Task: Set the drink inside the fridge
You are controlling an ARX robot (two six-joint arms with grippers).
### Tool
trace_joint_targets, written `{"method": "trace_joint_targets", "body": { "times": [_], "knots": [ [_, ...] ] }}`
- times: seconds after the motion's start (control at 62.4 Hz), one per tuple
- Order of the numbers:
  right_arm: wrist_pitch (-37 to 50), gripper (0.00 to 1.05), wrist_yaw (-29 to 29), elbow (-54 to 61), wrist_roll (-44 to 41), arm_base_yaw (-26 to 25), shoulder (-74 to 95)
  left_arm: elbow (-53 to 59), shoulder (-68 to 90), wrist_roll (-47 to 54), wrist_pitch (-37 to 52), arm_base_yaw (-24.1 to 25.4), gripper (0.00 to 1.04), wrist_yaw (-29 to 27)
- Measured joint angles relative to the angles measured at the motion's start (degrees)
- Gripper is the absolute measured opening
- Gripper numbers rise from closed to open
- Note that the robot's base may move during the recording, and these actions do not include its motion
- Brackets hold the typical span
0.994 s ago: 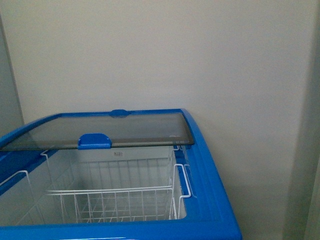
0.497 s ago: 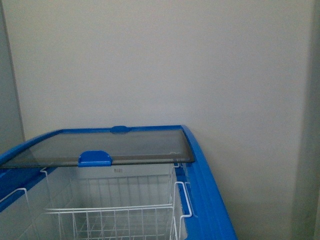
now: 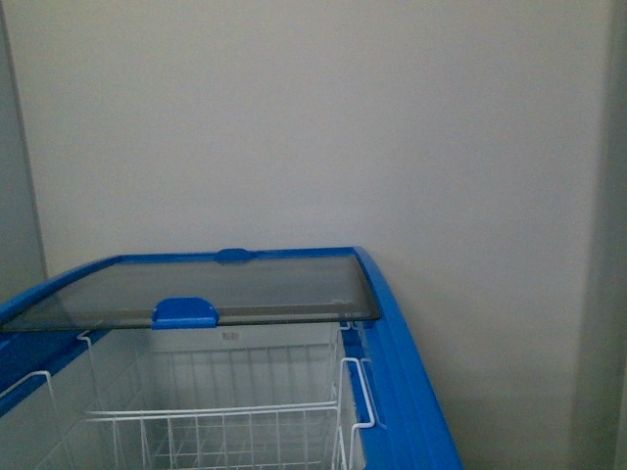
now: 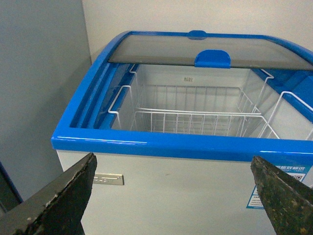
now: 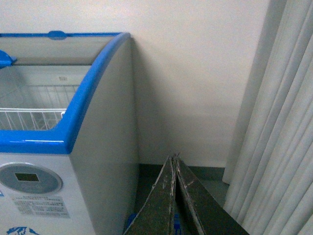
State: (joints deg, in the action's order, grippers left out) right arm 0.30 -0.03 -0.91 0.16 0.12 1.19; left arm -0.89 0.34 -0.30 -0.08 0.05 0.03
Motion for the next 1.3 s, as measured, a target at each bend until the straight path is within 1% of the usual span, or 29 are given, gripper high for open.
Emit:
{"method": "trace_joint_targets", "body": {
  "times": [0.16,0.224,0.241,0.337,0.353,0.433,0.449,0.465,0.561,0.593,0.641,1.299],
  "knots": [
    [-0.20,0.03,0.20,0.00,-0.02,-0.02,-0.87,0.00,0.00,0.02,0.00,0.00,0.97,-0.07],
    [-0.20,0.17,0.02,0.00,-0.02,-0.02,-0.94,0.00,0.00,0.02,0.00,0.00,0.97,-0.02],
    [-0.22,0.22,0.04,0.00,-0.02,-0.02,-0.94,0.00,0.00,0.02,0.00,0.00,0.97,-0.04],
    [-0.22,0.43,0.02,0.00,-0.02,-0.02,-0.92,0.00,0.00,0.02,0.00,0.00,0.97,-0.02],
    [-0.22,0.49,0.02,0.00,-0.02,-0.02,-0.94,0.00,0.00,0.02,0.00,0.00,0.97,-0.04],
    [-0.22,0.66,0.04,0.00,-0.02,-0.02,-0.92,0.00,0.00,0.02,0.00,0.00,0.97,-0.04],
    [-0.22,0.71,0.02,0.00,-0.02,-0.02,-0.92,0.00,0.00,0.02,0.00,0.00,0.97,-0.04],
    [-0.22,0.73,0.02,0.00,-0.02,-0.02,-0.94,0.00,0.00,0.02,0.00,0.00,0.97,-0.04],
    [-0.22,0.95,0.02,0.00,-0.02,-0.02,-0.94,0.00,0.00,0.02,0.00,0.00,0.97,-0.04],
    [-0.22,0.99,0.02,0.00,0.00,-0.02,-0.92,0.00,0.00,0.02,0.00,0.00,0.97,-0.04],
    [-0.22,0.97,0.02,0.00,-0.02,-0.02,-0.94,0.00,0.00,0.02,0.00,0.00,0.97,-0.04],
    [-0.22,0.98,0.02,0.00,-0.02,-0.02,-0.92,0.00,0.00,0.02,0.00,0.00,0.97,-0.02]
  ]
}}
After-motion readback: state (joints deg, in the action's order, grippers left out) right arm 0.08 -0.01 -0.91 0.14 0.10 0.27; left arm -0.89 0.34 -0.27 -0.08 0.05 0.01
